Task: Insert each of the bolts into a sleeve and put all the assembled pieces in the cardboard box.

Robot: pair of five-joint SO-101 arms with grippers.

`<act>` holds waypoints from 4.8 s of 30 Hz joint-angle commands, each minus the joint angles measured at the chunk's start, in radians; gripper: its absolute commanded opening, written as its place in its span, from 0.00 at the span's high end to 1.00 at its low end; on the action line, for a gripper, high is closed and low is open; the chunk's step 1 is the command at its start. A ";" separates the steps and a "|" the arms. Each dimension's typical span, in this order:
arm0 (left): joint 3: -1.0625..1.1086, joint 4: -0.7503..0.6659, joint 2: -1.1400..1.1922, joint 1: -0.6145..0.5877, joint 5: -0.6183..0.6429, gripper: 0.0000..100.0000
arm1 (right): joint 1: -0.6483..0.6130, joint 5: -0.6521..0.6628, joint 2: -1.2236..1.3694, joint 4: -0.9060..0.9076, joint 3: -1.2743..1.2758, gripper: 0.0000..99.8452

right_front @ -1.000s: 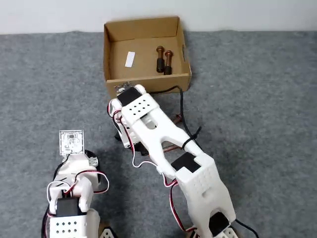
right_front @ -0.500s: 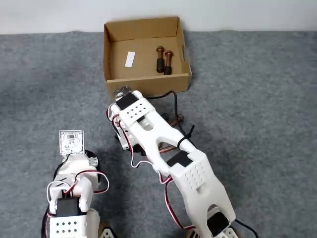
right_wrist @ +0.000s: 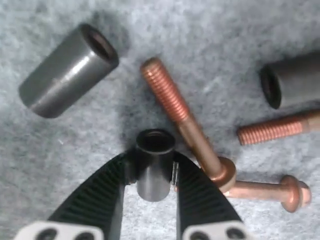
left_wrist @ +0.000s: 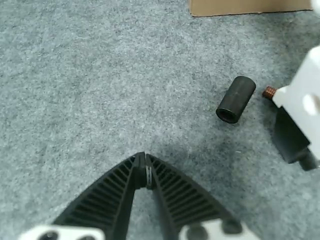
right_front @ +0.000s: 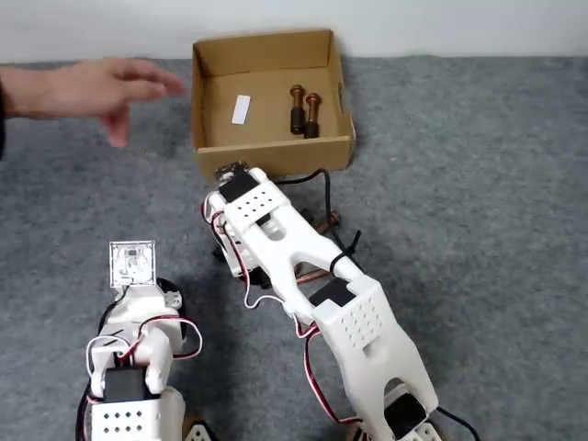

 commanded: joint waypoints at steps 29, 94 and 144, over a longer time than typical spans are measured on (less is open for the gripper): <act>-0.005 -0.025 -0.002 -0.009 0.011 1.00 | 0.133 -0.008 -0.453 0.208 -0.106 0.99; -1.586 0.473 1.769 0.614 -0.516 0.84 | 0.886 -0.060 -1.831 0.191 0.971 0.99; -2.138 0.600 2.335 0.764 -0.511 1.00 | 0.878 -0.054 -1.836 0.153 0.970 0.99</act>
